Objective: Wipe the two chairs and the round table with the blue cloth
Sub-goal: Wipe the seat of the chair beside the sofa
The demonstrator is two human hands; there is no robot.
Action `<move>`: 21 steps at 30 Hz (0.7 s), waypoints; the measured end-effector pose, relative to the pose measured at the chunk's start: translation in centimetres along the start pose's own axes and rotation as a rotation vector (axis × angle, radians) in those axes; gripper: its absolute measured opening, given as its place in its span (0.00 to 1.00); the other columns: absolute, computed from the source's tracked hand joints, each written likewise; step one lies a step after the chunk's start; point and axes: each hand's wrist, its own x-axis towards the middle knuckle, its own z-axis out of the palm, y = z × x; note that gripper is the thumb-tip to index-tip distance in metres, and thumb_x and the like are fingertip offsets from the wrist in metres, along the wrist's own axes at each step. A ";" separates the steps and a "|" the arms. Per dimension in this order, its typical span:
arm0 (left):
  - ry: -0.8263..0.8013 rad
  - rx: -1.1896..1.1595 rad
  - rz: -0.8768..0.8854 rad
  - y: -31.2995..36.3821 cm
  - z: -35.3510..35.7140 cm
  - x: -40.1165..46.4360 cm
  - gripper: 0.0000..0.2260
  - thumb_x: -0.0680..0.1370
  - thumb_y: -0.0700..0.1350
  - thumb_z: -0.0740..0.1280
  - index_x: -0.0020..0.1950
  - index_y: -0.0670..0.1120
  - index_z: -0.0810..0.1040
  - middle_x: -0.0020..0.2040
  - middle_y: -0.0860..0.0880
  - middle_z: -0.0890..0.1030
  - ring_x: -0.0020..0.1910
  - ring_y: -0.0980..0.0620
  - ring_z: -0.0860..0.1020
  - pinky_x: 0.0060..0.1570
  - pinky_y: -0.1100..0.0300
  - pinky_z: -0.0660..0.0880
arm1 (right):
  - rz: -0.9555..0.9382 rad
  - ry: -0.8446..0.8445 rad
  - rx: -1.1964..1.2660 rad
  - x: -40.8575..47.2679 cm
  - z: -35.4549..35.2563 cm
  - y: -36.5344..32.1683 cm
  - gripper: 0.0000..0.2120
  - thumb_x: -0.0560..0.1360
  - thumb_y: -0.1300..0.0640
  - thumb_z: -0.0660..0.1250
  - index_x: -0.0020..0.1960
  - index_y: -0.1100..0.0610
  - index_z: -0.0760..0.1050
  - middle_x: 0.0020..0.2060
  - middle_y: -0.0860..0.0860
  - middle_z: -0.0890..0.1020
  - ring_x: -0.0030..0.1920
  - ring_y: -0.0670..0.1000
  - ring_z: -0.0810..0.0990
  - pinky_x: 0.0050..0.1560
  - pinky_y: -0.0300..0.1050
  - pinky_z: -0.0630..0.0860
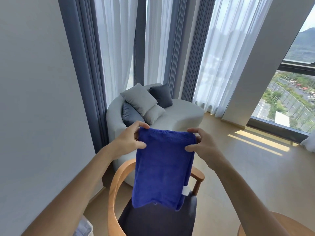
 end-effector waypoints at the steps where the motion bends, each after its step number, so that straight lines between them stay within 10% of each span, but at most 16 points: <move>1: -0.001 0.044 0.011 -0.1 0.0 -0.1 0.24 0.72 0.33 0.71 0.59 0.56 0.71 0.54 0.48 0.78 0.50 0.50 0.80 0.52 0.59 0.79 | -0.048 0.041 -0.057 -0.1 0.1 0.2 0.27 0.68 0.72 0.71 0.64 0.55 0.73 0.48 0.54 0.81 0.47 0.51 0.79 0.40 0.36 0.76; 15: 0.251 0.345 0.127 -0.3 0.9 0.2 0.07 0.80 0.45 0.65 0.52 0.54 0.68 0.39 0.55 0.76 0.40 0.56 0.78 0.36 0.72 0.69 | -0.271 0.255 -0.282 -0.5 0.3 0.9 0.05 0.77 0.57 0.67 0.50 0.50 0.71 0.41 0.51 0.83 0.40 0.50 0.80 0.39 0.42 0.74; 21: 0.227 0.074 0.051 0.1 0.8 0.0 0.00 0.81 0.44 0.64 0.51 0.49 0.74 0.42 0.44 0.81 0.44 0.46 0.79 0.46 0.53 0.78 | -0.104 -0.023 -0.068 -0.9 -0.8 0.6 0.14 0.72 0.65 0.72 0.51 0.51 0.73 0.45 0.55 0.81 0.45 0.53 0.79 0.43 0.43 0.78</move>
